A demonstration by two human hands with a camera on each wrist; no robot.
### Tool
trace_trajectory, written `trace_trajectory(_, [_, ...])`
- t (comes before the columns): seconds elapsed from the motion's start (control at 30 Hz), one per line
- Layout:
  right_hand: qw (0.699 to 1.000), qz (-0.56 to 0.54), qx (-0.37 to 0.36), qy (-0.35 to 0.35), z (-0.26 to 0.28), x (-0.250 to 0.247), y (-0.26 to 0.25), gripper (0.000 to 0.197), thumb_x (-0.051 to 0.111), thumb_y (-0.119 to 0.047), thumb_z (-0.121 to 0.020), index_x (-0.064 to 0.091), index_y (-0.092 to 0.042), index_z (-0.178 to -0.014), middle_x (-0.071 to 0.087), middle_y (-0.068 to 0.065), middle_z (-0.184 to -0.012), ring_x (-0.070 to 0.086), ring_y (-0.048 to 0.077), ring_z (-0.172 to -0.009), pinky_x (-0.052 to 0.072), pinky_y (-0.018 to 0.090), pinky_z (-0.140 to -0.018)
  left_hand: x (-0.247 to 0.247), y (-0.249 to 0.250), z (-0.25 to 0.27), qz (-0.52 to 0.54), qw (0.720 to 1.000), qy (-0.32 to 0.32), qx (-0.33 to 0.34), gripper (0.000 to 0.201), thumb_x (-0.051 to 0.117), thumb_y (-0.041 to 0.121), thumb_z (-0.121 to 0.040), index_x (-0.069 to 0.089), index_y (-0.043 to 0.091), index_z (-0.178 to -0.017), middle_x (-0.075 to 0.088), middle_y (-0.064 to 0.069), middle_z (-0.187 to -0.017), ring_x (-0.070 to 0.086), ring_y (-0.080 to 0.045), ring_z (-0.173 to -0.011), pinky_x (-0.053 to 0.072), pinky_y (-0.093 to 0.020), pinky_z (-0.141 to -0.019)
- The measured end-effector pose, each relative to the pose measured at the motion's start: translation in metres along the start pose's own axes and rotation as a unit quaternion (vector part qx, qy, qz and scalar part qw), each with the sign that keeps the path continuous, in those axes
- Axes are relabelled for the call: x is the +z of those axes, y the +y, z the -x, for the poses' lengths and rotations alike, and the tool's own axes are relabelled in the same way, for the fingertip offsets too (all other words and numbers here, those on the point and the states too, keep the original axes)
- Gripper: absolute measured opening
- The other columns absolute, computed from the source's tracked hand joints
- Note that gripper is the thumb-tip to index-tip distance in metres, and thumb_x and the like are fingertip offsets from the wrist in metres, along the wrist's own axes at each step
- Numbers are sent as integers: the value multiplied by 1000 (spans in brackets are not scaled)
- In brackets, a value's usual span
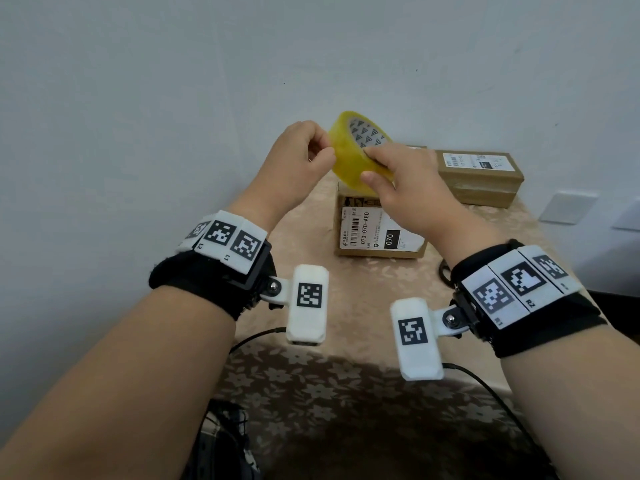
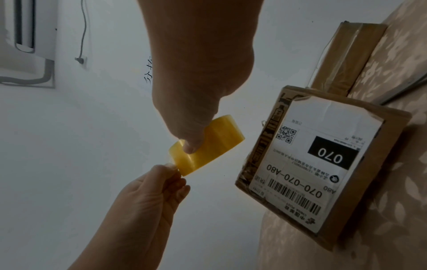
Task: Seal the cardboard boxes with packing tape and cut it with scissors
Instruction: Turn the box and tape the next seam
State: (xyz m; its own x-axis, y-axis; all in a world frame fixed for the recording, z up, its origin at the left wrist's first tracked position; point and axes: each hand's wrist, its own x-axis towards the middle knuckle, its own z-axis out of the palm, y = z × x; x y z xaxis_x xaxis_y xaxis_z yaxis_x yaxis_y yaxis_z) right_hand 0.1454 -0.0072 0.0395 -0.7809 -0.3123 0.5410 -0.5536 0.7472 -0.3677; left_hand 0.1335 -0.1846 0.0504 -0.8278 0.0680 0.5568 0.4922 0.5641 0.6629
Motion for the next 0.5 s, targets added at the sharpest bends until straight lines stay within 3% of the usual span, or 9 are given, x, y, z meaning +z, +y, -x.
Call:
trace_trajectory(0.13, [999, 40, -5, 7, -2, -3, -5, 24, 47, -24, -99, 58, -20, -120, 56, -7, -109, 51, 18, -100, 18, 29, -91, 5, 0, 2, -30, 998, 34, 33, 8, 53, 6, -84, 50, 13, -81, 44, 9, -80, 42, -1, -69, 35, -9, -65])
trace_trajectory(0.2, [998, 59, -3, 15, -3, -6, -6, 24, 46, -24, -99, 58, -18, -119, 54, -8, -107, 50, 17, -102, 18, 30, -87, 7, 1, 3, -6, 999, 38, 25, 4, 53, 6, -84, 51, 10, -82, 51, 3, -80, 43, -4, -66, 36, -15, -63])
trace_trajectory(0.27, [997, 70, 4, 18, -4, -7, -6, 25, 43, -26, -100, 58, -17, -118, 48, -10, -101, 49, 17, -102, 17, 29, -84, 8, 2, 4, 33, 999, 34, 3, 1, 54, 6, -85, 54, 7, -85, 60, -9, -84, 52, -15, -69, 43, -24, -63])
trace_trajectory(0.33, [997, 78, 0, 13, -5, -9, -5, 28, 41, -28, -100, 58, -17, -120, 49, -7, -101, 49, 17, -104, 16, 29, -84, 7, 3, 4, 86, 995, 34, -33, 5, 56, 5, -85, 54, 10, -86, 63, -14, -89, 60, -24, -78, 50, -30, -74])
trace_trajectory(0.4, [996, 82, -13, 12, -5, -10, -5, 28, 41, -28, -101, 58, -17, -120, 54, -4, -107, 48, 17, -106, 17, 28, -85, 5, 5, 2, 156, 984, 22, -78, 13, 61, 9, -85, 52, 14, -94, 63, -11, -91, 63, -20, -79, 54, -34, -80])
trace_trajectory(0.5, [996, 75, -30, 23, -4, -12, -4, 25, 45, -31, -99, 62, -17, -111, 57, -4, -103, 50, 17, -100, 16, 27, -81, 3, 6, 0, 199, 972, -21, -124, 20, 65, 19, -88, 54, 12, -103, 62, -4, -86, 62, -12, -74, 53, -24, -73])
